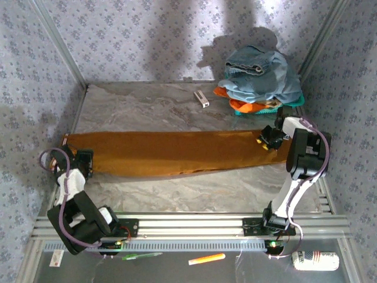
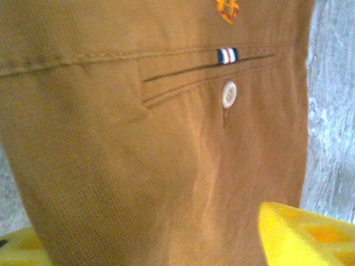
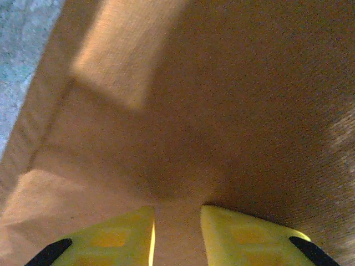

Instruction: Fold and stack the trousers

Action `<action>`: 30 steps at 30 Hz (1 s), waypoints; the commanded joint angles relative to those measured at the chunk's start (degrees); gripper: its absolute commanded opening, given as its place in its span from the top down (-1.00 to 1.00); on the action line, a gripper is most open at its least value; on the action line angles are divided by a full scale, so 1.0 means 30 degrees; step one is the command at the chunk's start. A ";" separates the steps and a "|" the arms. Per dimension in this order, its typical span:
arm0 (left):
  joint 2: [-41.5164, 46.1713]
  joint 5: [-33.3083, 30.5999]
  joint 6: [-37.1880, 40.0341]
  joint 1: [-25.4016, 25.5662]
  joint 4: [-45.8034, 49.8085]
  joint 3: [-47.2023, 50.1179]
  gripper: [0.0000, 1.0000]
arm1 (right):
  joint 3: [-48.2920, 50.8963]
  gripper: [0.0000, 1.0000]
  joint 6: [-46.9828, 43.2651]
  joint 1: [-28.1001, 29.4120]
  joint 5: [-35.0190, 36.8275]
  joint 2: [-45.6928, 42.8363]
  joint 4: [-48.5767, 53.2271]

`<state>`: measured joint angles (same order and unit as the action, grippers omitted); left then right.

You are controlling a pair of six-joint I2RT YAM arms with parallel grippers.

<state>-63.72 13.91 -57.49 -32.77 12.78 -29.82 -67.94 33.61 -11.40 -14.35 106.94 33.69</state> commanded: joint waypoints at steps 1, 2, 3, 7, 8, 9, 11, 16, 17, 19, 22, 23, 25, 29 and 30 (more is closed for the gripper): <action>0.1410 0.0087 0.0073 0.0070 0.2070 -0.1582 -0.60 | 0.0425 0.33 -0.0166 0.0053 0.0359 -0.0354 0.0788; 0.1972 -0.0023 0.0193 0.0073 0.2817 -0.2164 -0.64 | 0.0307 0.31 -0.0187 0.0179 0.0359 -0.0736 0.0844; 0.2474 -0.0040 0.0279 0.0058 0.3541 -0.2774 -0.66 | 0.0182 0.31 -0.0236 0.0371 0.0402 -0.1185 0.0987; 0.3455 0.0527 0.0643 0.0581 0.5115 -0.4647 -0.69 | 0.0031 0.28 -0.0381 0.1745 0.1018 -0.3149 0.1613; 0.3531 0.0476 0.0677 0.0993 0.5285 -0.5018 -0.68 | 0.0030 0.28 -0.0268 0.2357 0.1135 -0.3713 0.1588; 0.3533 0.0246 0.0664 0.2164 0.5092 -0.5180 -0.65 | 0.0060 0.29 -0.0069 0.3101 0.1190 -0.4217 0.1470; 0.3255 -0.0892 0.0439 0.4403 0.4832 -0.5426 -0.62 | 0.0350 0.30 0.0192 0.4944 0.1275 -0.4879 0.0992; 0.1206 -0.2817 -0.0514 0.9589 0.3184 -0.5152 -0.59 | 0.0787 0.57 0.1810 0.9705 0.1330 -0.4724 -0.0484; 0.0606 -0.2862 -0.0673 1.0318 0.2760 -0.5121 -0.59 | 0.0807 0.67 0.2013 1.0579 0.1375 -0.4414 -0.0787; -0.0767 -0.2806 -0.0966 1.1737 0.1669 -0.4789 -0.58 | 0.0843 0.88 0.2338 1.2075 0.1681 -0.3604 -0.0991; -0.1981 -0.2748 -0.1220 1.3192 0.0215 -0.3417 -0.58 | 0.1952 1.00 0.2831 1.2813 0.1120 -0.2760 -0.1664; -0.2192 -0.2657 -0.1231 1.3332 -0.0164 -0.2828 -0.58 | 0.2469 1.00 0.2860 1.2823 0.0941 -0.2597 -0.1912; -0.2592 -0.2654 -0.1050 1.3380 -0.0922 -0.1342 -0.59 | 0.3473 1.00 0.2777 1.2559 0.1195 -0.2342 -0.2024; -0.4034 -0.2813 -0.0372 1.2790 -0.2367 0.0564 -0.61 | 0.4892 1.00 0.2697 1.1601 0.0647 -0.1914 -0.2448; -0.4438 -0.2651 -0.0269 1.2502 -0.2894 0.0927 -0.61 | 0.4987 1.00 0.2564 1.1401 0.0685 -0.1917 -0.2287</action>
<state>-74.46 6.85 -59.66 6.42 8.23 -29.95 -55.88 40.84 24.08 -13.96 99.18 24.88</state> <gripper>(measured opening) 0.803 0.052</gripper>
